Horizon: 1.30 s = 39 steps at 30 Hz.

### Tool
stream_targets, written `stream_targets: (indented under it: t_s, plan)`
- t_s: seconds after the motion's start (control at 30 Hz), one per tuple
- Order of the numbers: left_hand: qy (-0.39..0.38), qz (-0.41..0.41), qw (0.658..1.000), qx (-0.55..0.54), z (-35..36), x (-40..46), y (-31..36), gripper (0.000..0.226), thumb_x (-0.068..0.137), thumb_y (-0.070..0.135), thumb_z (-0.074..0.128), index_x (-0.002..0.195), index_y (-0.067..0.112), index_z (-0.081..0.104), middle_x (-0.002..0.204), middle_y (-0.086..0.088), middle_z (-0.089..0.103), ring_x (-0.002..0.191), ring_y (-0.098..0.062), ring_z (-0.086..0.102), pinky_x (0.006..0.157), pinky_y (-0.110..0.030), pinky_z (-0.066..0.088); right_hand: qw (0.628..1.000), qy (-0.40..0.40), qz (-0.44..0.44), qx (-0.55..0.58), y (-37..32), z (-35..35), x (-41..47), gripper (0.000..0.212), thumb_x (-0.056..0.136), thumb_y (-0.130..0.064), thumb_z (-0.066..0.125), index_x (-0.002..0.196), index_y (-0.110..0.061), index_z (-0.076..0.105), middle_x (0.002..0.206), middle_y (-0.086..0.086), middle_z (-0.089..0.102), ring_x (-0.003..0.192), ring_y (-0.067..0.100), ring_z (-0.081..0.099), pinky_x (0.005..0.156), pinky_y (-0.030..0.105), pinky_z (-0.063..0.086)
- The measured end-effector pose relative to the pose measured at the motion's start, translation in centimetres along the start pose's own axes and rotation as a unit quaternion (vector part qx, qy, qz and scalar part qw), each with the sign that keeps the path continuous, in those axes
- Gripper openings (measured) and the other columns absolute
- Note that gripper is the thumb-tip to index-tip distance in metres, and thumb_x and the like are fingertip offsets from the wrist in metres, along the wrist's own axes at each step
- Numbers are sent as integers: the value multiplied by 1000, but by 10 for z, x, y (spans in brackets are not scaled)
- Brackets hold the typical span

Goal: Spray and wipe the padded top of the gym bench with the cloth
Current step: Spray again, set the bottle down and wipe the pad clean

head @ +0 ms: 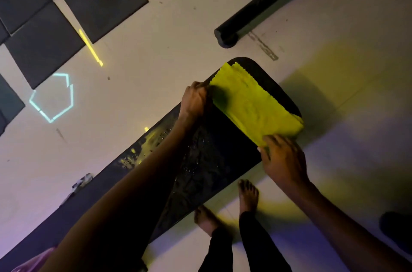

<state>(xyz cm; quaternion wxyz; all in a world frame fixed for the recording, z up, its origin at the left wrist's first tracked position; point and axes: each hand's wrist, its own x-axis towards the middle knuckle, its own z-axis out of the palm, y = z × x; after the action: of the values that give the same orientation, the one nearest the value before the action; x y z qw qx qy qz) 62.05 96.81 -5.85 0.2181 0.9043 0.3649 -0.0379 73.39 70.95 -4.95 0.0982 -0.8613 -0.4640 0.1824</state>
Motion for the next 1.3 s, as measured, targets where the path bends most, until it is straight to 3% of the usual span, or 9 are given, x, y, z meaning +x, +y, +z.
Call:
stream_targets:
  t_s: [0.13,0.27,0.37,0.47,0.57,0.73,0.83,1.17,1.3]
  plan:
    - [27,-42,999,1,19,-11,-19,49,100,21,58,147,13,51,141,-13,60,127,-33,53,104,-44,44,994,87,-39,-52,7,14,10,27,95,-18,55,103,0,73,94,21,69,85,42,66,73,47,54]
    - [-45,-103,994,-6,37,-20,-29,83,99,49,56,162,13,15,168,-15,19,155,-33,17,123,-52,18,990,85,-97,-59,5,27,65,38,99,-17,58,134,-2,63,137,24,62,123,45,61,99,53,52]
    - [-70,-112,991,26,54,-24,-35,88,102,59,40,163,15,-4,172,-13,-2,159,-29,-1,127,-52,8,981,-1,-169,-93,-11,43,118,70,105,-40,45,164,-7,27,172,25,21,159,43,23,129,56,25]
    - [-54,-102,992,43,62,-26,-41,86,102,63,32,163,16,-7,172,-11,-6,159,-28,-5,126,-50,8,963,-30,-219,-153,-20,58,155,82,106,-58,29,169,-14,2,176,20,0,164,37,4,132,55,11]
    - [-53,-91,994,42,66,-27,-48,86,101,65,29,163,18,-9,172,-9,-8,159,-26,-7,127,-50,7,973,-2,-187,-135,-10,66,153,79,106,-60,23,169,-16,5,177,14,3,165,31,6,132,54,12]
    - [-73,-99,992,43,68,-25,-48,87,101,68,23,161,20,-18,170,-7,-22,157,-25,-18,127,-50,-1,993,75,10,-91,-8,69,128,76,108,-55,25,168,-11,13,176,15,12,164,33,13,132,55,11]
    - [-70,-107,991,50,70,-25,-45,85,101,67,18,161,18,-18,169,-9,-23,157,-26,-19,128,-51,1,990,70,61,-104,-30,67,149,79,107,-54,22,167,-6,9,175,21,8,163,39,9,131,59,10]
    - [-43,-105,992,57,75,-27,-47,88,95,71,7,162,18,-11,172,-10,-13,159,-27,-9,126,-51,8,984,37,-122,-128,-35,59,209,84,103,-62,26,168,-12,7,176,18,5,164,37,6,132,59,8]
    - [-63,-111,990,56,74,-24,-50,86,99,68,16,160,18,-17,170,-11,-19,158,-29,-14,127,-53,1,994,66,-25,-89,-5,53,189,80,105,-61,28,169,-17,9,177,10,10,164,32,13,132,54,14]
